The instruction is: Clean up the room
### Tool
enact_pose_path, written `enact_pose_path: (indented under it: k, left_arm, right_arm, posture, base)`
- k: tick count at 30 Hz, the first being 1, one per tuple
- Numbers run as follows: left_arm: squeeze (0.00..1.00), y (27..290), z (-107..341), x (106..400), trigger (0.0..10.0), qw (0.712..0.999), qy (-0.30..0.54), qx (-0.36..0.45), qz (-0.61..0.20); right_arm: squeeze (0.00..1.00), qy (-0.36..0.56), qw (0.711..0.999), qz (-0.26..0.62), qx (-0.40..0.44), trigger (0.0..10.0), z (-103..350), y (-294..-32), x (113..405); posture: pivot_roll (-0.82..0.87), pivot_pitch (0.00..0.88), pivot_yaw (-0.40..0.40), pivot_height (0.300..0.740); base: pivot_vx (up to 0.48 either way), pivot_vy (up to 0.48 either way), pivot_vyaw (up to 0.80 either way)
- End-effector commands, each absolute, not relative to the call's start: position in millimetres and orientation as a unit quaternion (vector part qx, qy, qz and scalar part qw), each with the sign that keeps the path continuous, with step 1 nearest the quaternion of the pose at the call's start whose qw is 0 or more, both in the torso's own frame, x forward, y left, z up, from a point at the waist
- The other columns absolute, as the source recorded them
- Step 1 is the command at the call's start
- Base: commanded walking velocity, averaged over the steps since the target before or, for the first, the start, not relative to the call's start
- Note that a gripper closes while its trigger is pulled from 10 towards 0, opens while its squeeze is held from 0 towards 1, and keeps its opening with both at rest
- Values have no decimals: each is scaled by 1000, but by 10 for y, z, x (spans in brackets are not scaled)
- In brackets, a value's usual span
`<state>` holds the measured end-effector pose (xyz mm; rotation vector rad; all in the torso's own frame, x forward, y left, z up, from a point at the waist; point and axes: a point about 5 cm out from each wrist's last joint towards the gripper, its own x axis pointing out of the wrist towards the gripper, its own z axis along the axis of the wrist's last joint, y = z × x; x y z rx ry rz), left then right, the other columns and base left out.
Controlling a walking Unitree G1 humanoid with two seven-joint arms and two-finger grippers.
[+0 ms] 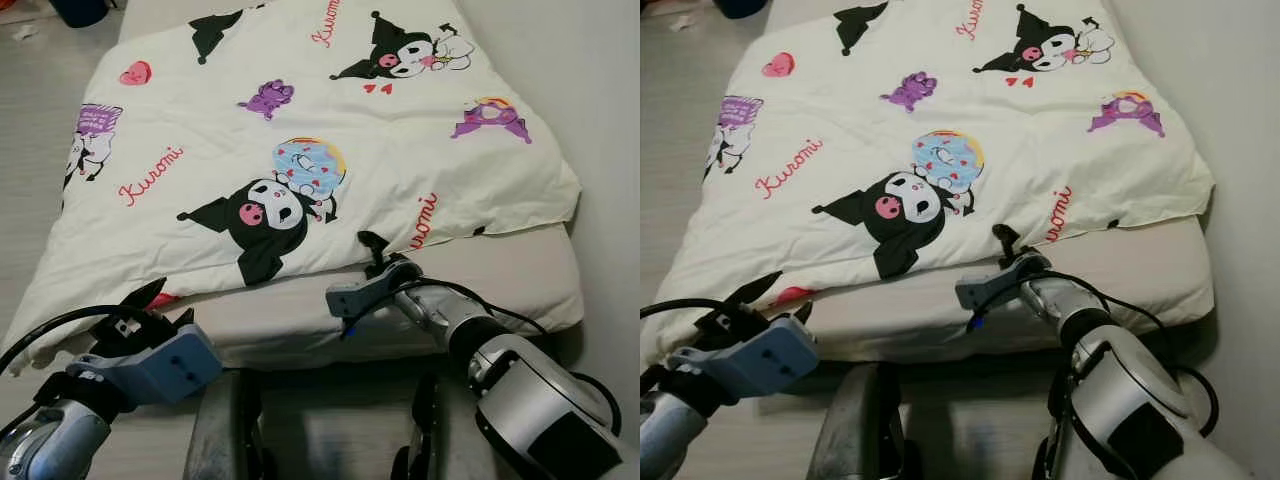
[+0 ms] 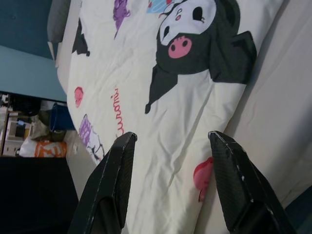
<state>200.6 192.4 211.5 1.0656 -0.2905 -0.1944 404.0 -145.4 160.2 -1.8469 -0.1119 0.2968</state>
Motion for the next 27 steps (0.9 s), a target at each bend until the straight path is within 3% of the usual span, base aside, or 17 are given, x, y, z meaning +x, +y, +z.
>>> enact_pose_path:
  k: [1,2,7,11,15,16,27]
  left_arm:
    - [0,1943,2100,1971,10000,842,-127,515,-95]
    - [0,1927,2131,1951,10000,840,-134,517,-97]
    - [0,1921,2144,1947,10000,839,-137,517,-98]
    - [0,1899,2142,1955,10000,837,-140,519,-103]
    - [0,1898,2140,1952,10000,836,-140,520,-104]
    - [0,1902,2139,1951,10000,836,-140,520,-104]
    - [0,1931,2158,1965,10000,831,-144,529,-93]
  right_arm:
    - [0,-2,585,121,-802,10000,1453,-1640,3988]
    - [0,4,586,83,-806,10000,1542,-1789,4010]
    - [0,7,590,68,-804,10000,1576,-1843,4016]
    - [0,29,587,25,-808,10000,1685,-2106,4016]
    - [0,38,592,11,-805,10000,1727,-2201,4011]
    - [0,42,597,11,-801,0,1734,-2218,4011]
    - [0,42,605,18,-795,0,1716,-2219,4004]
  posture:
    - [440,491,103,522]
    - [437,489,106,522]
    - [437,489,106,522]
    - [430,490,108,522]
    - [426,488,108,522]
    - [422,487,108,522]
    - [418,491,109,522]
  base:
    - [0,0,0]
    - [0,0,0]
    - [0,0,0]
    - [0,0,0]
    - [0,0,0]
    - [0,0,0]
    - [0,0,0]
